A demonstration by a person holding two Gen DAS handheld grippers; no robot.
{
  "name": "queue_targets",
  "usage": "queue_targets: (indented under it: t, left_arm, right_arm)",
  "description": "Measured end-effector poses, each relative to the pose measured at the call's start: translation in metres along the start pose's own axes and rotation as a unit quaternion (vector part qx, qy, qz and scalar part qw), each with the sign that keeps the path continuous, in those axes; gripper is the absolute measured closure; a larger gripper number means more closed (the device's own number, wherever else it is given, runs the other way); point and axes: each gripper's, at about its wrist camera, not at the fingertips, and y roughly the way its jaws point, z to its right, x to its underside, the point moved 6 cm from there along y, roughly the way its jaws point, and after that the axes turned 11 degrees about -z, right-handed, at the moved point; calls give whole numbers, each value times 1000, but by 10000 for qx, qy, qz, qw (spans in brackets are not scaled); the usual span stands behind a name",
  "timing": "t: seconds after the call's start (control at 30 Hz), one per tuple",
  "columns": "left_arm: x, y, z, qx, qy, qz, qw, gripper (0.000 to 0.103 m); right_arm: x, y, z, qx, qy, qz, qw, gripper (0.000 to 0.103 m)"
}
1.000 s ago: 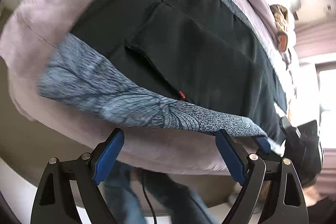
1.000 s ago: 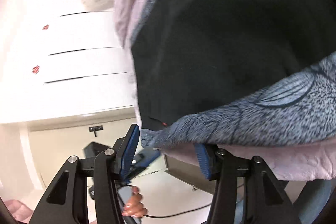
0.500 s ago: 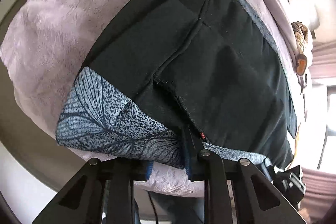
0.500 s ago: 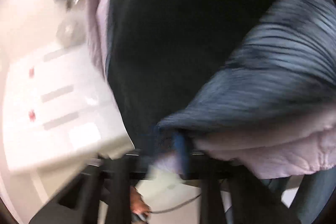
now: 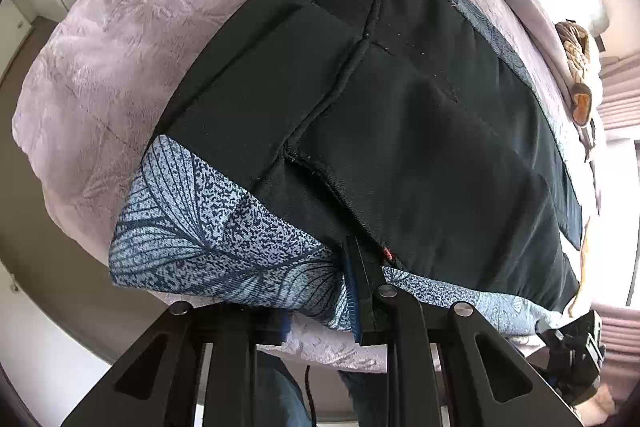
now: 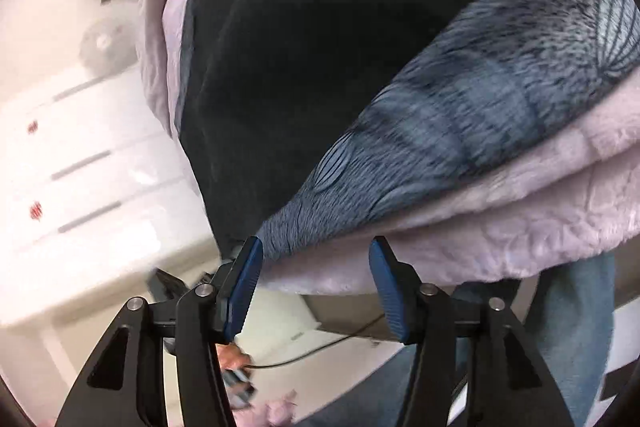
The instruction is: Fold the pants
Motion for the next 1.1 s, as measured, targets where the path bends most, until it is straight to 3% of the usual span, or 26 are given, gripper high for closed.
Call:
queue_targets:
  t: [0.1,0.2,0.27,0.3,0.33,0.53,0.7,0.77,0.87,0.93,1.0,1.1]
  left_arm:
    - [4,3,0,-11,-36,34,10000,81]
    - [3,11,0,-18,-71,12,10000,81]
    - [1,11,2,-53,-79,4,10000,81]
    - [0,7,6,-49,-55,41,10000,81]
    - [0,0,11,-64,9,101,9999,81]
    - [-22,-64,52,120,450,616,9970,81]
    - [-81,-95,100,208,975,1231,9874,81]
    - [-114,-95,115,115,1159,1478,9821,79]
    - [-170,-76,133,-179,1263,1737,9765,71]
    - [-196,-63,133,-481,1252,1833,9739,51]
    - [-222,-41,131,-950,1102,1956,9698,41]
    - [-244,-11,118,-1397,837,1682,9722,41]
  right_arm:
    - [-7,-3,4,13,209,-164,9996,43]
    - [-11,-13,6,-328,366,-31,9988,43]
    - [-16,-18,10,-552,448,180,9973,57]
    - [-19,-22,13,-587,496,303,9966,91]
    - [-20,-26,14,-594,514,429,9960,100]
    - [-19,-78,-20,-329,-501,695,9958,100]
    - [-49,-117,-102,-229,-1411,721,9871,100]
    - [-77,-125,-128,-112,-1715,650,9830,100]
    - [-134,-116,-153,298,-1918,467,9799,100]
    - [-171,-99,-160,480,-1908,364,9798,98]
    - [-203,-84,-151,792,-1792,289,9802,96]
    - [-236,-47,-146,1116,-1545,218,9814,94]
